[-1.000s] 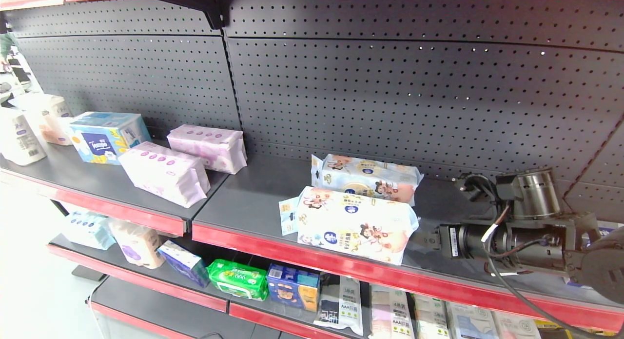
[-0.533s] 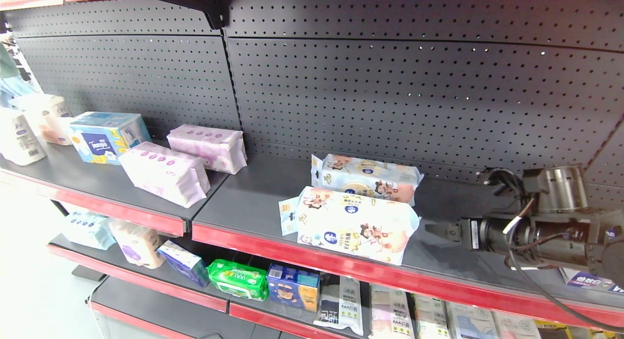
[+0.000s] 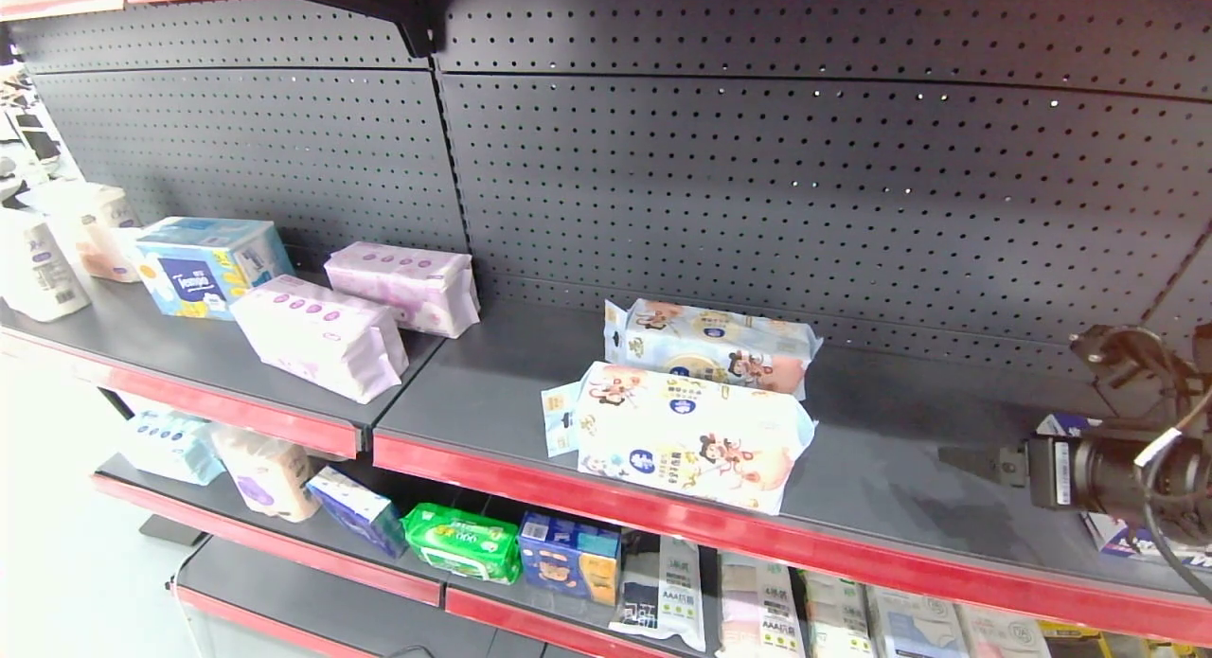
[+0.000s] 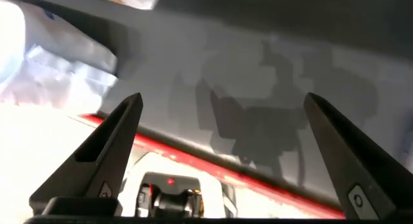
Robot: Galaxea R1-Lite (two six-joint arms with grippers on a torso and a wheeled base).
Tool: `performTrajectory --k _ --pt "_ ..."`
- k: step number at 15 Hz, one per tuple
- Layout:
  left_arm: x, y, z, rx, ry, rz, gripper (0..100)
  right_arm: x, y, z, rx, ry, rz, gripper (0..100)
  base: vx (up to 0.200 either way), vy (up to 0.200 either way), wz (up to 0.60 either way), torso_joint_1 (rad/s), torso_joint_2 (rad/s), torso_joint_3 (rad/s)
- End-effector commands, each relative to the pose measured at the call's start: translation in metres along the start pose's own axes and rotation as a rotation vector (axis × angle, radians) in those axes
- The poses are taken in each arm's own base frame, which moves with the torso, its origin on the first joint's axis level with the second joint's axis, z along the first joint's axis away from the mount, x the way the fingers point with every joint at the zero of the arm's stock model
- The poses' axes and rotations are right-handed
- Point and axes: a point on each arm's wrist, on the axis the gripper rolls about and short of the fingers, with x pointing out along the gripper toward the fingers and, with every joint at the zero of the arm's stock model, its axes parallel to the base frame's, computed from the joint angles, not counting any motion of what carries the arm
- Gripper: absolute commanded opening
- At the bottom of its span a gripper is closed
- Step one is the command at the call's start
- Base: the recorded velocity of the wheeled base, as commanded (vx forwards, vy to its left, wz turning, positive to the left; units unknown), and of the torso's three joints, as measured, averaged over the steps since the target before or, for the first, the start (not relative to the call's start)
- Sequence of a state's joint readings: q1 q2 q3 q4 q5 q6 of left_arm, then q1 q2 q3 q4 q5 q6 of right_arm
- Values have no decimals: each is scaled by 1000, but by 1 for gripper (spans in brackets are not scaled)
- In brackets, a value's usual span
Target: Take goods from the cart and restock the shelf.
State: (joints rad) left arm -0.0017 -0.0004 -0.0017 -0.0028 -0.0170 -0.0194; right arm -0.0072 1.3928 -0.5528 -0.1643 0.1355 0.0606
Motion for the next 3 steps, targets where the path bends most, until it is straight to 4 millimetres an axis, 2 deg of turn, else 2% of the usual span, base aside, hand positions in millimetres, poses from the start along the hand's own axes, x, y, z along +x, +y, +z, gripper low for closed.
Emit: performTrajectory --k 1,3 --pt "0 0 0 -1 0 0 100 -29 -6 -2 0 -71 -41 100 0 0 0 0 0 0" --pt "0 0 0 -1 0 0 100 -41 -8 -8 6 -57 -60 100 0 0 0 0 0 0"
